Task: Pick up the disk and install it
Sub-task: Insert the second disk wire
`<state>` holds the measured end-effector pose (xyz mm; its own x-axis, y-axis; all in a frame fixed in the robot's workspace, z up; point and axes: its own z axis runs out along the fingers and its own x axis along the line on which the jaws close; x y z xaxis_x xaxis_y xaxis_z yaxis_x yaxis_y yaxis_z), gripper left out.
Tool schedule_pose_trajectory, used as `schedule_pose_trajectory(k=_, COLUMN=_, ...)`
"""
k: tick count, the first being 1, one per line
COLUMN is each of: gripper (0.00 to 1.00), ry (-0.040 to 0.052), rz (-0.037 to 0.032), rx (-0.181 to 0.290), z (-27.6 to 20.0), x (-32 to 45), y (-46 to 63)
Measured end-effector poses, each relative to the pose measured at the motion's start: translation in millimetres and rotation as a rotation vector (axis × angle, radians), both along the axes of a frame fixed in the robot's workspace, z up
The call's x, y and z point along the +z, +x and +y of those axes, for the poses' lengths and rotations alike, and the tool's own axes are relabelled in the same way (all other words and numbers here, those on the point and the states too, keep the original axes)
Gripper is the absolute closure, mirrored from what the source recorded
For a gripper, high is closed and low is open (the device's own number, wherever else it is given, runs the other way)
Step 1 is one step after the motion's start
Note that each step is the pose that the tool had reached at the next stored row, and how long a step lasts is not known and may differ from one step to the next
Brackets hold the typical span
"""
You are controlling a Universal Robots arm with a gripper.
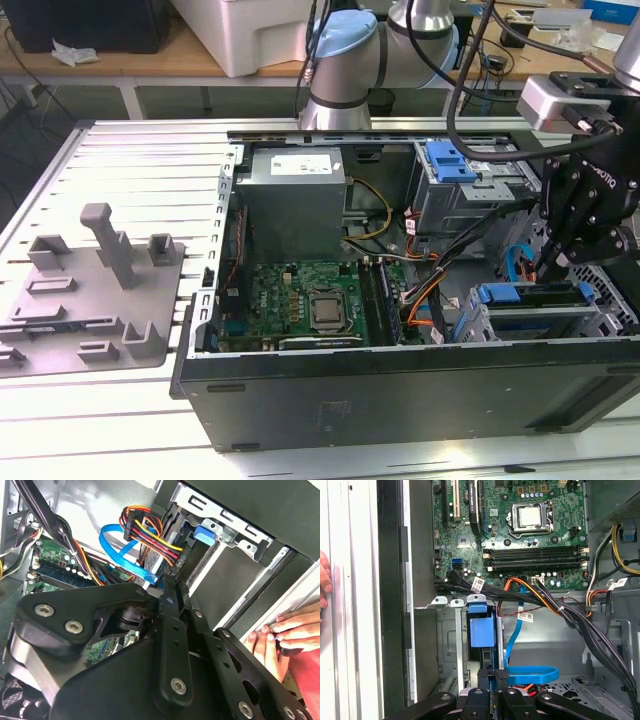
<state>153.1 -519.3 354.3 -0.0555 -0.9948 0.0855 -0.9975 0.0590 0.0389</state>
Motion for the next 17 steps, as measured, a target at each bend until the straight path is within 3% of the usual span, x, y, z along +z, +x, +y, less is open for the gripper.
schedule_pose_trajectory(k=17, gripper=0.84, ry=0.0001, rz=0.0, rx=0.0, z=-0.4, x=-4.5, y=0.9)
